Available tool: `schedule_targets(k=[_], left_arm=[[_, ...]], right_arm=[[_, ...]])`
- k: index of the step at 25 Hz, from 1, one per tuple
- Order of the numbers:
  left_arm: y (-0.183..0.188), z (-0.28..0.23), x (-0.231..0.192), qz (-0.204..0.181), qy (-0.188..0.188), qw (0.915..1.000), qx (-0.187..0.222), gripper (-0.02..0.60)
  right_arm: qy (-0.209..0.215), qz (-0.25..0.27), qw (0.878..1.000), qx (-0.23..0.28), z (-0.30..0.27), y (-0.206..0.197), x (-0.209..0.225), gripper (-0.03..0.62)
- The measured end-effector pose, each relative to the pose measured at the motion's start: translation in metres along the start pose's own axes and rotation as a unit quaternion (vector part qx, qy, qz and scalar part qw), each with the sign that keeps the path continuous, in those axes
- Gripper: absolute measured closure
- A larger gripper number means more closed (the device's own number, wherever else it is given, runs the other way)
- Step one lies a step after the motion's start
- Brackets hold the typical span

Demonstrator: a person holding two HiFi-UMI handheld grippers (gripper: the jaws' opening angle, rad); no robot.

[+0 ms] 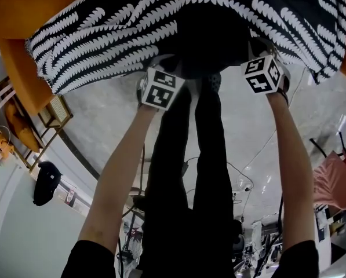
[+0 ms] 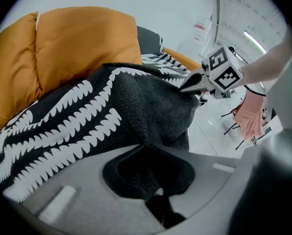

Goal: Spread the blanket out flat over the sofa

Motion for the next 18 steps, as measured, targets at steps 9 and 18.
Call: schedule_targets(k=[9, 18], left_arm=[[-0.025, 0.010, 0.024, 0.002, -0.026, 0.9996, -0.009, 0.552], [-0.048, 0.013, 0.063, -0.001, -0.055, 0.9978, -0.038, 0.552]], right_arm=[[0.047, -0.022, 0.999, 0.002, 0.027, -0.032, -0.040, 0.580], [0.076, -0.038, 0.996, -0.029, 0.046, -0.082, -0.054, 0.580]])
Point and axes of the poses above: the fingertips, and each gripper's own axes: z backward along the fingers, x to its right, y out of its top, the point moved 2 cm from there along z, backward along the fingers, and after that the axes turned 12 degrees about -z, right-handed, at the moved point
